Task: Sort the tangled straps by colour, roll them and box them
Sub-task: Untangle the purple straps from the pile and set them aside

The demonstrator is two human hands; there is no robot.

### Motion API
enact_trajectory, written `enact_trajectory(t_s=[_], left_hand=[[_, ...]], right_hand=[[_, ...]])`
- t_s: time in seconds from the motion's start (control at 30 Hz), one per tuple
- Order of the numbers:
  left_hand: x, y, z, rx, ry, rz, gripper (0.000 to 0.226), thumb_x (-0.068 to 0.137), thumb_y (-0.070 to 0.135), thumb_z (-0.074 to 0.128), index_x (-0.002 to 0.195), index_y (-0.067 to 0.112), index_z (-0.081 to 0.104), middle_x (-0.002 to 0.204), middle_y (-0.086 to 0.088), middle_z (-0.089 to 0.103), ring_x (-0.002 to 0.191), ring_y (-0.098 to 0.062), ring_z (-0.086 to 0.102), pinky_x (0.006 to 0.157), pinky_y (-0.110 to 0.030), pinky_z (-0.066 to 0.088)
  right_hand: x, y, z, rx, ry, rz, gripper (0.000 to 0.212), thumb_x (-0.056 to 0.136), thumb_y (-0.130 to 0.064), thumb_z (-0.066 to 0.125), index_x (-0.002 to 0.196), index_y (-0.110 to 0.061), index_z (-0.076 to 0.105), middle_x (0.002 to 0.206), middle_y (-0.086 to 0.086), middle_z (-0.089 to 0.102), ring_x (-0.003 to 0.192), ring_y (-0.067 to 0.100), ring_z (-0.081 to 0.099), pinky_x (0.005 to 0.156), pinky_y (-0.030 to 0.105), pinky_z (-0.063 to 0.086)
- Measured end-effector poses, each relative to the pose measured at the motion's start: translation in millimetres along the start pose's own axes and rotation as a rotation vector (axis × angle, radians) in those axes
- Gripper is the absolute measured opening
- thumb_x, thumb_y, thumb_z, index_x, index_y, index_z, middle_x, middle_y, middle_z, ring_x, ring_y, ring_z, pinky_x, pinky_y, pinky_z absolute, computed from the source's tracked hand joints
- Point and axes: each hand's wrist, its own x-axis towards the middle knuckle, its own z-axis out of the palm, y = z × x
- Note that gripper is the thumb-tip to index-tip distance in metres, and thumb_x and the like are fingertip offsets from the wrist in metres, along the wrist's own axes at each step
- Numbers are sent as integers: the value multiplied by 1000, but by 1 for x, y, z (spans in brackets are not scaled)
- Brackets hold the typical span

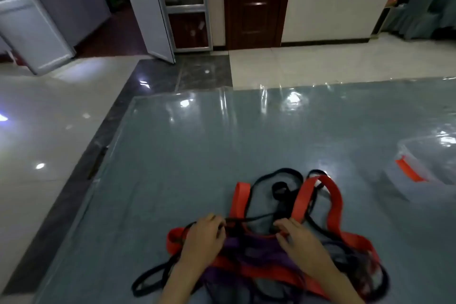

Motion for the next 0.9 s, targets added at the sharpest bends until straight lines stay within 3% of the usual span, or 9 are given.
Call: enact_trajectory(t_s=[0.1,0.2,0.27,0.4,0.53,0.6,0.67,0.8,0.9], left_hand=[[12,-6,9,74,-90,-21,26,103,32,52,127,24,61,133,2,55,128,-21,53,102,-34,44],[21,-10,21,47,-195,-100,44,104,34,54,147,29,48,171,-5,18,153,-30,28,116,-49,39],[29,-15,29,65,-237,-108,52,104,36,55,154,32,41,173,-3,12,155,-29,23,118,-52,37],[43,-19,47,77,-267,-112,52,102,36,54,152,31,42,155,5,45,142,-23,47,115,-43,38],[48,-23,59,112,-224,-133,37,100,35,57,137,31,58,133,4,68,126,-24,61,101,-39,41],[51,-26,59,119,-213,-109,25,98,34,59,122,31,64,119,5,73,116,-24,66,88,-37,39],[54,-30,56,89,-210,-84,22,97,33,62,118,31,66,113,5,75,111,-24,68,88,-37,41],[58,-35,43,-116,-149,-93,18,89,31,72,107,31,72,97,4,78,97,-23,72,79,-36,47],[61,-33,28,-248,-85,-121,19,85,26,76,102,31,72,89,8,77,89,-18,73,77,-36,53]], right_hand=[[4,6,-2,-26,-76,31,26,99,-31,68,124,-29,65,116,-16,59,112,9,63,92,33,55],[5,10,-3,-36,-158,69,29,100,-32,67,128,-29,64,118,-17,54,115,10,62,95,30,53],[5,12,-3,-21,-196,81,32,100,-30,68,132,-26,63,120,-16,52,118,13,61,99,29,51],[9,14,1,-36,-259,79,40,103,-31,64,142,-22,58,137,-9,52,127,13,57,104,31,49],[14,10,3,-57,-311,126,44,106,-35,60,148,-22,55,152,-10,42,120,14,62,95,18,43],[15,10,5,-74,-331,131,42,107,-37,59,147,-24,56,157,-11,38,117,15,64,93,16,40],[15,10,7,-86,-339,127,39,106,-38,59,144,-26,59,159,-11,36,117,17,64,94,19,41],[24,10,9,-78,-269,109,30,104,-31,64,132,-21,68,142,-7,52,121,19,61,100,27,48],[37,2,9,-100,3,42,23,95,-13,74,118,-14,74,112,1,66,104,27,61,91,43,57]])
